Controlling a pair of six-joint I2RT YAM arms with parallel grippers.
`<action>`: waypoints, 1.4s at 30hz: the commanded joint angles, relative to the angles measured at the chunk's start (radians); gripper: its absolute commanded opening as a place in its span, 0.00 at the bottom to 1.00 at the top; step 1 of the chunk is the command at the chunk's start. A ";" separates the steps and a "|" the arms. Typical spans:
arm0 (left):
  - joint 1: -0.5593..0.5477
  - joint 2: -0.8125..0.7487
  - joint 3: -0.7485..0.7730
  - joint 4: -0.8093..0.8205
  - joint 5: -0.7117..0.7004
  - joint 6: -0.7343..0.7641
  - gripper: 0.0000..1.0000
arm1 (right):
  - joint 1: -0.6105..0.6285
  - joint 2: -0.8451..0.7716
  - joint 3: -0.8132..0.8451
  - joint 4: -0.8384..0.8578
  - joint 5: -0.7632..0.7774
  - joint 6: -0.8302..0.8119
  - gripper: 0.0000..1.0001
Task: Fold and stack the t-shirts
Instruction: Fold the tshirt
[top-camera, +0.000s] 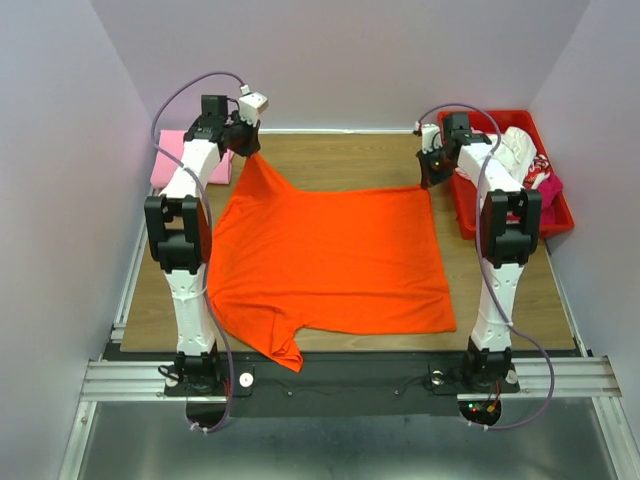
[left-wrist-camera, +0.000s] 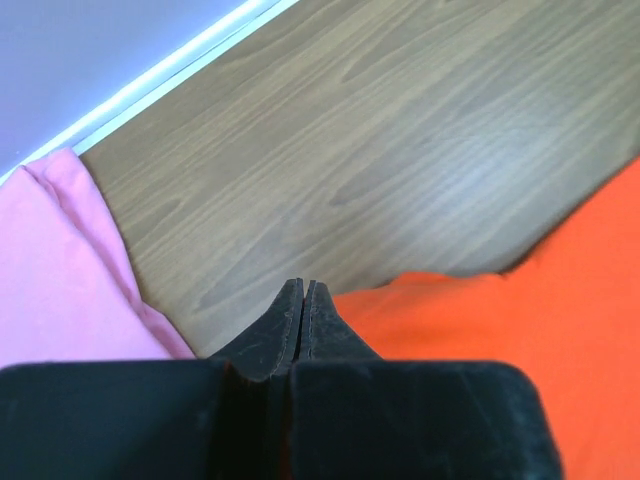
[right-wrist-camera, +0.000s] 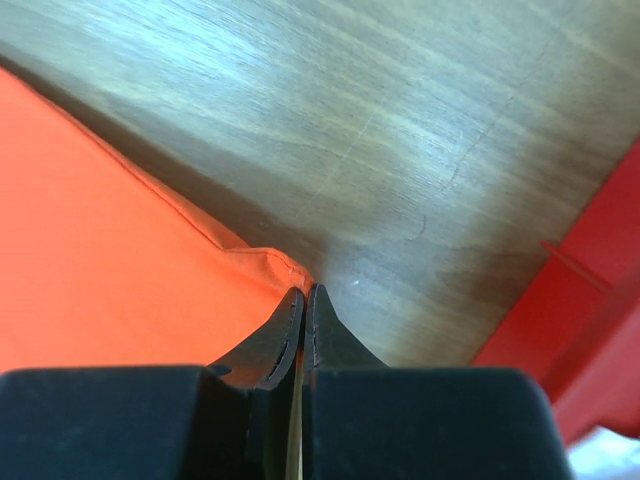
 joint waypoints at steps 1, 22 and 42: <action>-0.002 -0.149 -0.108 0.006 0.025 0.028 0.00 | -0.010 -0.125 -0.002 0.024 -0.035 -0.029 0.00; -0.003 -0.666 -0.632 -0.081 -0.038 0.065 0.00 | -0.010 -0.367 -0.292 0.012 -0.074 -0.127 0.01; -0.034 -0.932 -1.061 -0.155 -0.164 0.066 0.00 | -0.010 -0.456 -0.581 -0.016 -0.054 -0.268 0.01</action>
